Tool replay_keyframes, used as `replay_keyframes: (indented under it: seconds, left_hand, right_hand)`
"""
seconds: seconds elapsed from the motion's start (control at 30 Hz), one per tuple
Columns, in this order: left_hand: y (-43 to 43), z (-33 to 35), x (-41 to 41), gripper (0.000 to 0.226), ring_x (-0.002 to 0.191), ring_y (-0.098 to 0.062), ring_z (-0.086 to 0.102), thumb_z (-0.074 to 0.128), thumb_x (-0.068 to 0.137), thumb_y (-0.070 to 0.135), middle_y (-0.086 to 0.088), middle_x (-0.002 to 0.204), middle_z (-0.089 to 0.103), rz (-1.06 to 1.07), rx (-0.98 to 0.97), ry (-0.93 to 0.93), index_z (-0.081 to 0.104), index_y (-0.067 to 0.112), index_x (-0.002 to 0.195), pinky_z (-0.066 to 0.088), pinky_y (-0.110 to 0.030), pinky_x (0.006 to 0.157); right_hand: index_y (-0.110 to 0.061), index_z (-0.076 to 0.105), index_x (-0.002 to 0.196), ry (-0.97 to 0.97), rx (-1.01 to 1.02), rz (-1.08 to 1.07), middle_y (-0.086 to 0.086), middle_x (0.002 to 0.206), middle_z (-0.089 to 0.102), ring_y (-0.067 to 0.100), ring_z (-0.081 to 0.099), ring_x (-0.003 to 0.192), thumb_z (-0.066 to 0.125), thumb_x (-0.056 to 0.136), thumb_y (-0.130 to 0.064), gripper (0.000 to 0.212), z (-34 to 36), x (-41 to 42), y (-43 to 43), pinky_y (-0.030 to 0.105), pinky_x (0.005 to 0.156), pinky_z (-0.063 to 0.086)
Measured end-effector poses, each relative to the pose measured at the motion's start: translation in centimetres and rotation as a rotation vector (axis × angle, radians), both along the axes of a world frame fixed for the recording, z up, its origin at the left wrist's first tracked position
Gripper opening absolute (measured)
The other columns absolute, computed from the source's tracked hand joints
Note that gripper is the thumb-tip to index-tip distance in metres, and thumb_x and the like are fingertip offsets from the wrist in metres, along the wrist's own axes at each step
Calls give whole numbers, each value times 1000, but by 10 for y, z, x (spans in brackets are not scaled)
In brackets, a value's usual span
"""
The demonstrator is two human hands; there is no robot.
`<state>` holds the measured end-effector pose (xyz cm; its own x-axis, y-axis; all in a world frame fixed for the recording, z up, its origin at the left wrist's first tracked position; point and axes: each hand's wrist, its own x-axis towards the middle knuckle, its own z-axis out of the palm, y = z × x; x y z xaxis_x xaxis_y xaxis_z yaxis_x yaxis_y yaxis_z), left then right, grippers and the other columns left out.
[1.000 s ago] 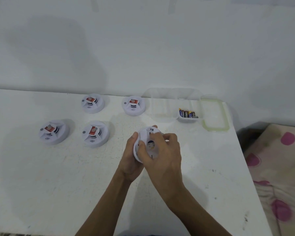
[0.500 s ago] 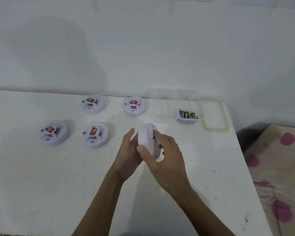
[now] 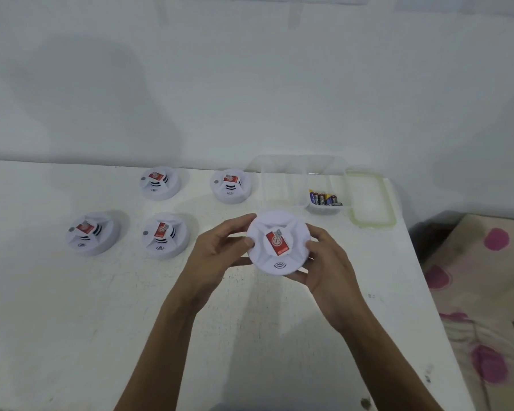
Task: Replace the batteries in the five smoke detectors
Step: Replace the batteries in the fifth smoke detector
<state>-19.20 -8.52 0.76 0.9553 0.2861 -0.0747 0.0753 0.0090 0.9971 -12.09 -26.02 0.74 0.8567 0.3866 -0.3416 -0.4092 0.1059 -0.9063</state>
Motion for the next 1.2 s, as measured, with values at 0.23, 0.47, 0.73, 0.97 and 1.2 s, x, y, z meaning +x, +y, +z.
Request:
replay_keyframes:
  seconds: [0.23, 0.47, 0.73, 0.97, 1.2]
  left_hand:
    - [-2, 2, -1, 36, 102, -17, 67, 60, 89, 15, 5, 115, 69, 5, -22, 16, 60, 19, 125, 58, -34, 78]
    - [-4, -1, -3, 36, 102, -22, 66, 60, 90, 10, 2, 116, 68, -6, -25, 7, 61, 18, 124, 58, -39, 78]
    - [-8, -5, -8, 35, 100, -22, 67, 60, 90, 11, 4, 116, 68, -10, 6, 10, 61, 20, 124, 58, -36, 76]
    - [-10, -1, -12, 35, 98, -20, 67, 59, 90, 8, 3, 115, 69, -32, 0, 2, 61, 19, 123, 58, -32, 74]
    - [-8, 1, -14, 34, 98, -20, 67, 60, 89, 10, 3, 115, 69, -33, 8, -1, 62, 20, 122, 57, -30, 73]
  right_hand:
    - [-21, 62, 113, -1, -31, 1, 6, 109, 70, 25, 70, 96, 44, 99, -8, 26, -3, -1, -8, 37, 71, 59]
    - [-23, 61, 118, -67, -67, 17, 2, 111, 69, 24, 70, 95, 46, 97, -8, 29, -5, -6, -12, 38, 71, 59]
    - [-22, 59, 120, -91, -81, 36, 2, 112, 69, 25, 69, 97, 47, 97, -9, 29, -6, -12, -18, 44, 77, 59]
    - [-19, 58, 124, -84, -67, 32, 7, 115, 68, 28, 68, 100, 53, 95, -14, 30, -7, -16, -22, 50, 80, 57]
    - [-19, 58, 124, -100, -70, 43, 5, 115, 68, 26, 68, 100, 47, 97, -11, 30, -6, -18, -20, 48, 80, 58]
